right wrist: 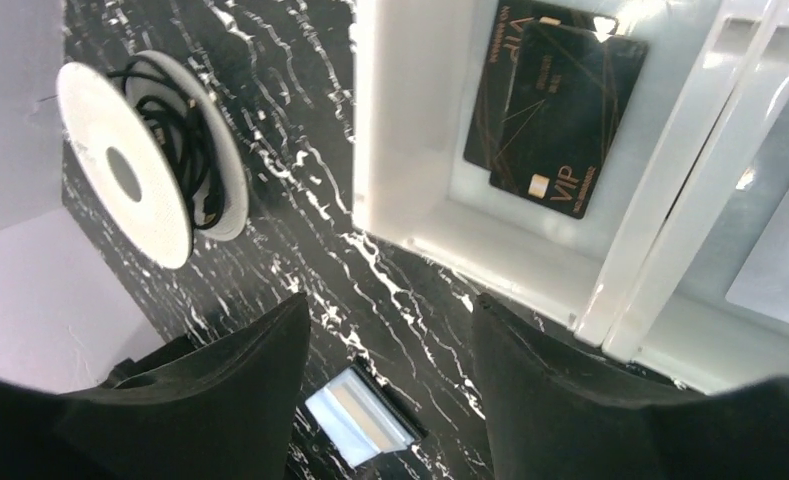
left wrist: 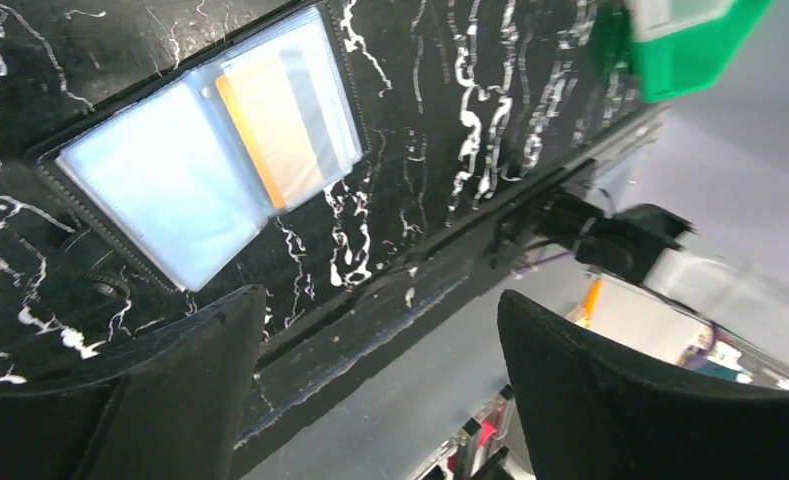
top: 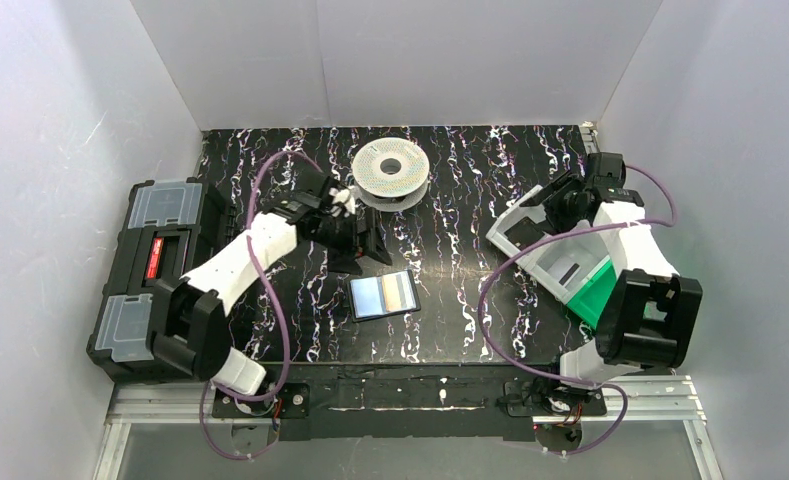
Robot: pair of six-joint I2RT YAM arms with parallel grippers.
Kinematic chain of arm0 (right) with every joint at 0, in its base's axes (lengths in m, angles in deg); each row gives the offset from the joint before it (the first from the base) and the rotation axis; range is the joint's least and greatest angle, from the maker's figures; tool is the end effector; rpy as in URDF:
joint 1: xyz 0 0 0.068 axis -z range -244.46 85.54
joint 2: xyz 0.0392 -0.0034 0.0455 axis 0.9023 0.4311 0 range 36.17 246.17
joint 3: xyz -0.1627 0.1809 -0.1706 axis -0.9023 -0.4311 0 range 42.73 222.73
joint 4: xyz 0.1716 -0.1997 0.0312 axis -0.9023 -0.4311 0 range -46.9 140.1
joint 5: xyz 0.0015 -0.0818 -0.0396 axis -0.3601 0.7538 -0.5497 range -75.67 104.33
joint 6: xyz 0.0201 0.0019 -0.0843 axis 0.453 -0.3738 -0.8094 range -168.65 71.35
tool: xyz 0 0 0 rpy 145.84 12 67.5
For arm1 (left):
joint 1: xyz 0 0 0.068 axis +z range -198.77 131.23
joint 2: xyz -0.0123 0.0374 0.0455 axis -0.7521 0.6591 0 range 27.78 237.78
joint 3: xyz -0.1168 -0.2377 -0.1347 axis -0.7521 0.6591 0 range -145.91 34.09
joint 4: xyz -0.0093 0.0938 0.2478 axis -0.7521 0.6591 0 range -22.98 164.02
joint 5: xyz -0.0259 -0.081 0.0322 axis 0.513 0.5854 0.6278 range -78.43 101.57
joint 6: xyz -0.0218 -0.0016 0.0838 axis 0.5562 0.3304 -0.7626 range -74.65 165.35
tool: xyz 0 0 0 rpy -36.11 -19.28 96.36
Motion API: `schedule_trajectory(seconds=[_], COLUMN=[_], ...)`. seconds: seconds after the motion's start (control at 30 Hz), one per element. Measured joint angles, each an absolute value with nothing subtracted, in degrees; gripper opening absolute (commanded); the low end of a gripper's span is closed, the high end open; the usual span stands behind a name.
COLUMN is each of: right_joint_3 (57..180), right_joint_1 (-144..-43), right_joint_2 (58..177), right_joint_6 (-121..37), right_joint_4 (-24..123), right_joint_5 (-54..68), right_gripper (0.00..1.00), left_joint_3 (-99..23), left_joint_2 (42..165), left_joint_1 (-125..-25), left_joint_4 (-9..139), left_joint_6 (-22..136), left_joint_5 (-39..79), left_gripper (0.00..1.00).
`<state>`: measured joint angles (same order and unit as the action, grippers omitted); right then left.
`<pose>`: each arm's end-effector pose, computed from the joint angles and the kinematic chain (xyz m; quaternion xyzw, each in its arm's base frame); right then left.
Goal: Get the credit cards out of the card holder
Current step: Place the credit card in the storage box, then remove the credit card from the card holder.
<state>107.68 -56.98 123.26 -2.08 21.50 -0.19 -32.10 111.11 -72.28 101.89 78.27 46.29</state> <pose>0.3517 -0.0269 0.2492 0.3867 0.8516 0.2237 0.2743 0.2818 -0.1702 0.2767 0.0227 0.9074 -0.3955 0.1403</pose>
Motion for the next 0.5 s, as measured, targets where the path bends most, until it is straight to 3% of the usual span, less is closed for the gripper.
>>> schedule_trajectory(seconds=[0.27,0.5], right_joint_3=[106.41,102.06], right_joint_1=[-59.07,-64.41], right_joint_2=[115.44,114.95], right_joint_6=[-4.31,-5.47], right_joint_4=[19.82,19.16], right_joint_5=[-3.01,-5.2], right_gripper=[0.71,0.71], left_joint_3=[-36.97,-42.68], left_joint_2=[122.34,130.32], left_joint_1=[-85.39,-92.67], left_joint_4=[105.39,107.66], left_joint_6=[77.95,77.95], left_joint_5=[29.57,17.24], left_gripper=[0.65,0.61])
